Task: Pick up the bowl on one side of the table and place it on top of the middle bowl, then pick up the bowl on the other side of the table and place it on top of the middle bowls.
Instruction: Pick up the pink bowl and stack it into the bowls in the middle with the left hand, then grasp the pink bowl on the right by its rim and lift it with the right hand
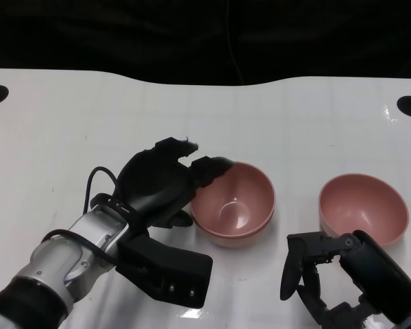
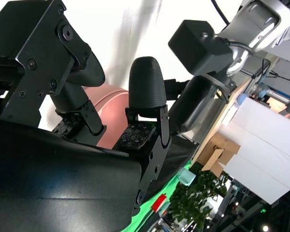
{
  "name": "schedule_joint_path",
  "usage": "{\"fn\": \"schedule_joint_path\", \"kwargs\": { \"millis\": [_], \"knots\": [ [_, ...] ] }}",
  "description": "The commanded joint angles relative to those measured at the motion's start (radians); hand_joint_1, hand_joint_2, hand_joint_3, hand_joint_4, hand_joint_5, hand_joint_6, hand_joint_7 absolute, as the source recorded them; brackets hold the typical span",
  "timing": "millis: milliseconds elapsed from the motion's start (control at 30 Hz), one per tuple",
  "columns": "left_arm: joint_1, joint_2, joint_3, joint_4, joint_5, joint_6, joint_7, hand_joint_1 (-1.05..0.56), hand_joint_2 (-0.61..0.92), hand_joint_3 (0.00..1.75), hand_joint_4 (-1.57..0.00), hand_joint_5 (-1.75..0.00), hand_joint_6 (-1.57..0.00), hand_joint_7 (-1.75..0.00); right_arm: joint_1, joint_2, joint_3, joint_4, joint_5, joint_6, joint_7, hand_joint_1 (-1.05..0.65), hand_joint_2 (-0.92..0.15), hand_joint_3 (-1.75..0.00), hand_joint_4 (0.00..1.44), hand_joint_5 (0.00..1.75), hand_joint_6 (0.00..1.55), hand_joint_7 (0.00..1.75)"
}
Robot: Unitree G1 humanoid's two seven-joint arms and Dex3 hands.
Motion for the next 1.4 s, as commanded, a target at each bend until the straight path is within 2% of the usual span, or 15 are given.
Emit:
{"fn": "schedule_joint_path", "kwargs": {
  "millis": [33,233,333,433,500,567,667,767,867,933,1033,1100,1300,1333,1400],
  "knots": [
    [0.042,0.047,0.041,-0.098,-0.037,0.007,-0.050,-0.45,0.89,0.00,-0.10,-0.15,-0.25,-0.01,0.004,-0.014,-0.005,-0.011,0.019,0.001,0.002,0.16,-0.12,-1.62,0.94,1.74,0.90,1.30],
    [0.132,0.088,0.128,-0.256,-0.143,-0.011,-0.108,-0.49,0.89,0.00,-0.08,-0.21,-0.26,-0.01,0.002,-0.011,-0.009,-0.018,0.010,0.007,-0.008,0.18,-0.12,-1.62,0.93,1.72,0.90,1.29],
    [0.225,0.113,0.211,-0.366,-0.270,-0.046,-0.151,-0.49,0.92,0.03,-0.01,-0.55,-0.31,-0.03,0.000,-0.012,-0.013,-0.027,0.003,0.020,-0.011,0.18,-0.13,-1.61,0.93,1.71,0.89,1.29],
    [0.288,0.121,0.257,-0.416,-0.315,-0.092,-0.137,-0.47,0.92,0.08,-0.09,-0.79,-0.41,-0.08,-0.001,-0.015,-0.015,-0.033,-0.001,0.026,-0.014,0.18,-0.15,-1.60,0.92,1.73,0.88,1.29],
    [0.333,0.113,0.286,-0.441,-0.349,-0.118,-0.130,-0.46,0.92,0.09,-0.10,-0.82,-0.43,-0.08,-0.001,-0.016,-0.016,-0.039,-0.005,0.031,-0.015,0.18,-0.15,-1.60,0.91,1.74,0.88,1.29],
    [0.402,0.099,0.323,-0.486,-0.409,-0.137,-0.130,-0.45,0.92,0.15,-0.23,-0.91,-0.55,-0.15,0.000,-0.018,-0.017,-0.047,-0.010,0.037,-0.016,0.18,-0.18,-1.56,0.89,1.74,0.87,1.28],
    [0.478,0.088,0.360,-0.546,-0.468,-0.144,-0.151,-0.44,0.92,0.17,-0.28,-0.96,-0.60,-0.19,0.001,-0.017,-0.018,-0.054,-0.016,0.041,-0.020,0.17,-0.20,-1.54,0.88,1.73,0.86,1.28],
    [0.559,0.082,0.393,-0.605,-0.522,-0.179,-0.156,-0.38,0.92,0.20,-0.36,-1.18,-0.48,-0.67,0.002,-0.015,-0.020,-0.057,-0.020,0.039,-0.026,0.17,-0.19,-1.54,0.89,1.74,0.86,1.28],
    [0.643,0.050,0.423,-0.661,-0.607,-0.204,-0.160,-0.26,0.90,0.23,-0.54,-1.24,-0.47,-0.91,0.004,-0.015,-0.021,-0.062,-0.019,0.041,-0.027,0.17,-0.19,-1.53,0.89,1.74,0.86,1.27],
    [0.692,0.022,0.434,-0.693,-0.681,-0.215,-0.175,-0.10,0.63,0.76,-0.65,-1.31,-0.55,-1.06,0.004,-0.016,-0.021,-0.063,-0.018,0.039,-0.029,0.15,-0.20,-1.51,0.89,1.75,0.87,1.27],
    [0.774,0.017,0.450,-0.778,-0.747,-0.166,-0.228,0.07,0.44,1.25,-0.76,-1.44,-0.71,-1.13,0.003,-0.014,-0.026,-0.064,-0.033,0.032,-0.045,0.15,-0.20,-1.50,0.89,1.75,0.87,1.27],
    [0.809,0.016,0.461,-0.821,-0.761,-0.133,-0.257,0.12,0.40,1.37,-0.82,-1.49,-0.79,-1.15,0.003,-0.012,-0.028,-0.064,-0.040,0.030,-0.055,0.15,-0.19,-1.50,0.89,1.74,0.88,1.26],
    [0.854,-0.001,0.480,-0.865,-0.774,-0.090,-0.305,0.13,0.39,1.41,-0.84,-1.50,-0.82,-1.15,-0.008,-0.013,-0.036,-0.046,-0.043,0.016,-0.077,0.15,-0.19,-1.49,0.90,1.73,0.89,1.24],
    [0.880,0.000,0.482,-0.880,-0.784,-0.074,-0.317,0.06,0.30,1.56,-0.91,-1.63,-0.85,-1.37,-0.016,-0.011,-0.043,-0.031,-0.044,0.005,-0.088,0.11,-0.29,-1.31,0.80,1.53,0.77,1.13],
    [0.899,0.000,0.481,-0.885,-0.792,-0.050,-0.340,0.06,0.22,1.66,-0.94,-1.71,-0.84,-1.52,-0.009,0.003,-0.063,-0.052,-0.096,0.051,-0.140,0.03,-0.36,-1.11,0.66,1.29,0.62,0.99]
  ]
}}
